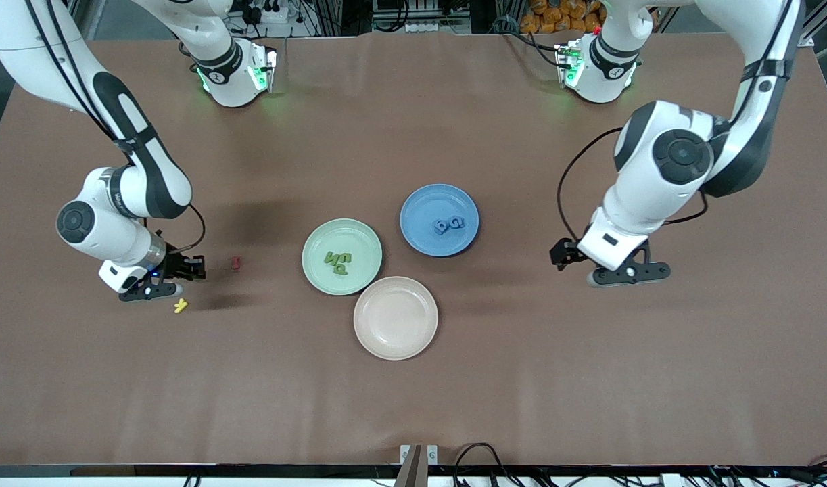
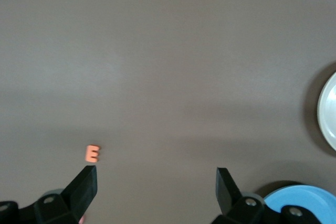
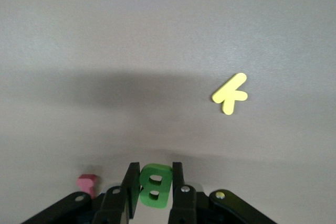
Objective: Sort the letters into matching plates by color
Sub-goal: 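Carry the green B to the green plate while the left withdraws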
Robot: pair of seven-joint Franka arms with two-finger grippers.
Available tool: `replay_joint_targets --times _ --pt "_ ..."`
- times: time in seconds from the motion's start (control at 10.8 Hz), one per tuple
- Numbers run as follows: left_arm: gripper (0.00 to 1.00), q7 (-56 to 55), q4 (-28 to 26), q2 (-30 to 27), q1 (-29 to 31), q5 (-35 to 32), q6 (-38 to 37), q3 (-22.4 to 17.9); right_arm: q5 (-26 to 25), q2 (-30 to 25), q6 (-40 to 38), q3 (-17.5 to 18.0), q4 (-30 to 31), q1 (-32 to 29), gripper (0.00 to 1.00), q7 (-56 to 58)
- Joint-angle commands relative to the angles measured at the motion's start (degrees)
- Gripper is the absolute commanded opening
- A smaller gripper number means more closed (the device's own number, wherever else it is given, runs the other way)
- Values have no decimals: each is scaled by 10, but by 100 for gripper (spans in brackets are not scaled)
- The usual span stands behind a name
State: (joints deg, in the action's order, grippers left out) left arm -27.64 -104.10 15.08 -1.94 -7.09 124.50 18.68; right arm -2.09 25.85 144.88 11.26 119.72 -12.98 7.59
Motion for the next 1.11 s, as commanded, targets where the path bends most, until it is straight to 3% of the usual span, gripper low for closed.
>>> replay_joint_targets --times 0.0,0.55,0.83,1.01 --pt "100 59 -9 -33 16 -12 -28 4 10 -11 -6 -1 2 19 27 -57" --pt "100 193 -9 -73 21 0 -55 -51 10 -11 -8 -2 -5 75 27 -173" --pt "100 207 -10 -111 19 55 -79 -92 10 -11 -9 -3 -8 107 27 -230" --pt "100 208 -9 -132 0 57 -100 -122 11 -11 -9 -5 -11 131 27 -267"
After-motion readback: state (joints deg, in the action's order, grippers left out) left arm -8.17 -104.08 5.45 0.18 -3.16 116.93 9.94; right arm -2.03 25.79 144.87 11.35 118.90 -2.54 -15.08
